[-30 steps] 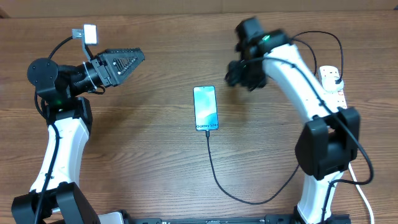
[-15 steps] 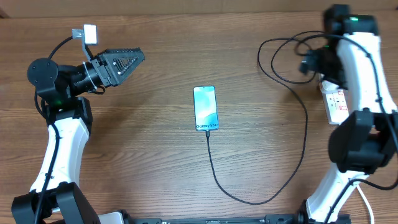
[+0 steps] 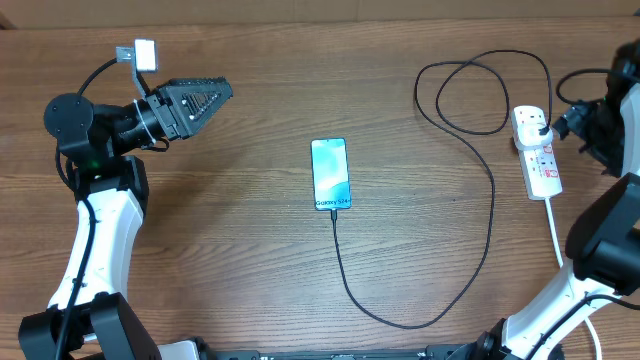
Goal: Plug charger to phone and switch on socket
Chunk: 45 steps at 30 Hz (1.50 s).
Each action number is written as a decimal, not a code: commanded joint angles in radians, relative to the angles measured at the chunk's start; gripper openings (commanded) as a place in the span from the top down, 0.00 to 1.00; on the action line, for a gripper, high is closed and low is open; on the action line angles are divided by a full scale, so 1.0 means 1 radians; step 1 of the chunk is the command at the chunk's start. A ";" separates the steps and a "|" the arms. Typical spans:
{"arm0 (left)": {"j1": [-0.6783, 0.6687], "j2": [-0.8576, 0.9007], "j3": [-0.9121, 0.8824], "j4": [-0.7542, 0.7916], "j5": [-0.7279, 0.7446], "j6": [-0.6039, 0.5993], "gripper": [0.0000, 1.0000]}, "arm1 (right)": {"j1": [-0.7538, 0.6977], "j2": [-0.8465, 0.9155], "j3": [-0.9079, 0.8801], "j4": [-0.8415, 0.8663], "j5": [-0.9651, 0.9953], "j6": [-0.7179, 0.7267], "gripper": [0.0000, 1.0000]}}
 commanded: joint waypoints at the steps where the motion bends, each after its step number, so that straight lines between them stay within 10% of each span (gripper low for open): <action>1: -0.005 -0.017 0.016 0.006 0.011 0.019 0.00 | -0.028 -0.021 -0.065 0.070 0.000 0.000 0.00; 24: -0.005 -0.017 0.016 0.006 0.012 0.019 0.00 | -0.055 0.022 -0.375 0.556 -0.111 -0.002 0.00; 45: -0.005 -0.017 0.016 0.006 0.012 0.019 0.00 | -0.054 0.022 -0.386 0.446 -0.310 -0.035 0.00</action>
